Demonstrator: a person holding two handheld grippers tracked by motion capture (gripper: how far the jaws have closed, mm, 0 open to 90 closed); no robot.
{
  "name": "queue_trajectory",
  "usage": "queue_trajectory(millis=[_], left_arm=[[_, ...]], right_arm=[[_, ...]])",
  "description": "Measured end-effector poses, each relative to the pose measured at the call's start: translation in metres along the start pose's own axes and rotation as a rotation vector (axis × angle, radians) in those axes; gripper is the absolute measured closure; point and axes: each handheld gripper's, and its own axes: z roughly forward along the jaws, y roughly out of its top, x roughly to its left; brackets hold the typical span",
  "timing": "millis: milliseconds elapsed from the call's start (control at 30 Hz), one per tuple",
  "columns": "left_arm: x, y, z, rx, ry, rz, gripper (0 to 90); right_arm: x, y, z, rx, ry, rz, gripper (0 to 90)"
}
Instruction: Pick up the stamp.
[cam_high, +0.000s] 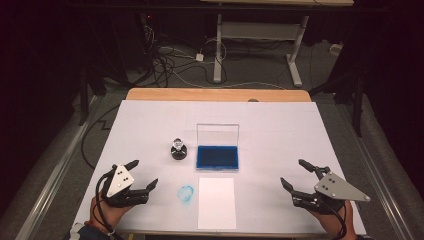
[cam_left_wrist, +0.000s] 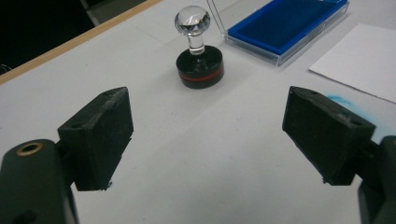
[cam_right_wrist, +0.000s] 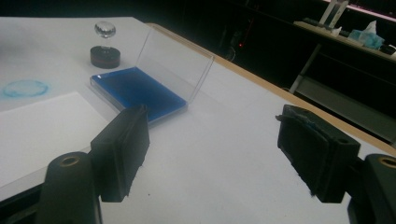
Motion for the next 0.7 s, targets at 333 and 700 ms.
queue_trajectory(millis=[333, 700], left_arm=[[0.007, 0.001, 0.001, 0.043, -0.013, -0.006, 16.1], [0.011, 0.006, 0.000, 0.089, -0.048, 0.021, 16.1]], right_arm=[[0.001, 0.000, 0.004, 0.024, 0.017, -0.013, 26.6], [0.006, -0.003, 0.017, 0.081, 0.056, -0.046, 27.4]])
